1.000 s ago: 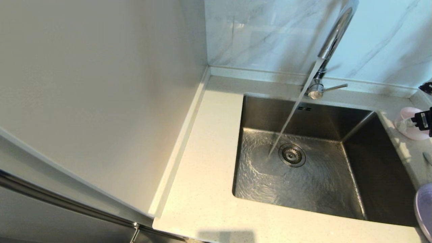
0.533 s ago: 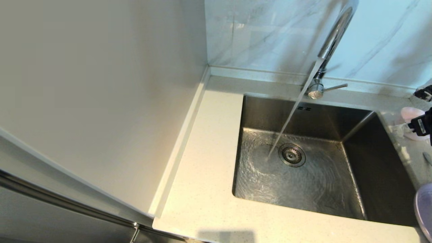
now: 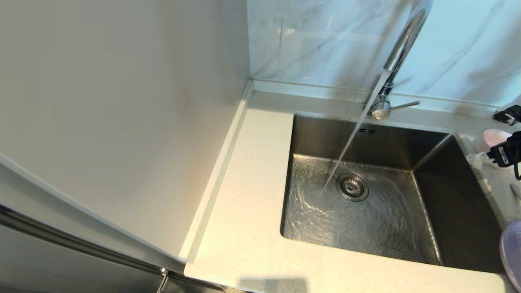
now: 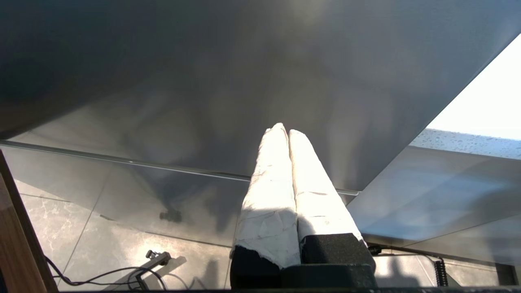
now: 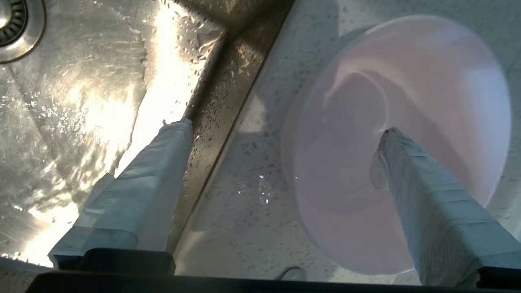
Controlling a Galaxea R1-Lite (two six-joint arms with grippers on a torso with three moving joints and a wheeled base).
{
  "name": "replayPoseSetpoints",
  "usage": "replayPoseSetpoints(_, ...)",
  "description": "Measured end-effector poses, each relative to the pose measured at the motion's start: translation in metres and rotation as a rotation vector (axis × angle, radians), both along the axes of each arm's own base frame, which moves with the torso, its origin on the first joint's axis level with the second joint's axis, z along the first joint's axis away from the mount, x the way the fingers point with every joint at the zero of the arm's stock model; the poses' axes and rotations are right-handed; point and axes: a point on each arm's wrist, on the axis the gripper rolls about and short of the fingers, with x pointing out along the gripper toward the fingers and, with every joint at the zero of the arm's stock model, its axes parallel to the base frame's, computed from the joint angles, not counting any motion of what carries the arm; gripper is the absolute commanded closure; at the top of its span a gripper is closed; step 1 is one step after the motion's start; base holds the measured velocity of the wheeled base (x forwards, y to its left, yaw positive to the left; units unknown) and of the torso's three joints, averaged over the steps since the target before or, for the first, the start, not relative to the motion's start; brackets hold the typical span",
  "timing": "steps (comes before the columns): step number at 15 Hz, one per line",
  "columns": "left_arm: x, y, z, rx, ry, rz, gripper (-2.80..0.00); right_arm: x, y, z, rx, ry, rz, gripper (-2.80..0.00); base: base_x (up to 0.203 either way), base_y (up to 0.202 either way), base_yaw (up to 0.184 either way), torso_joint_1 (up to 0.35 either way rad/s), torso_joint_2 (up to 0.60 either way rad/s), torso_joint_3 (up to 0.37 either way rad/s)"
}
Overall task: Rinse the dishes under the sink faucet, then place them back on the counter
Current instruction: Pick up the bowl
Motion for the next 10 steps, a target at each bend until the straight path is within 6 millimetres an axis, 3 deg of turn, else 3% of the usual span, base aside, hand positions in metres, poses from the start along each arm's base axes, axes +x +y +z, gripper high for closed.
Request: replayPoseSetpoints(10,0.0000,0.0000,0.0000,0.000,0.000,0.000,0.00,0.0039,-0.0054,-0.0083,-0.029,0.018,-0.060,-2.80,0.000,0.000,0.000,0.000,0.00,0.000)
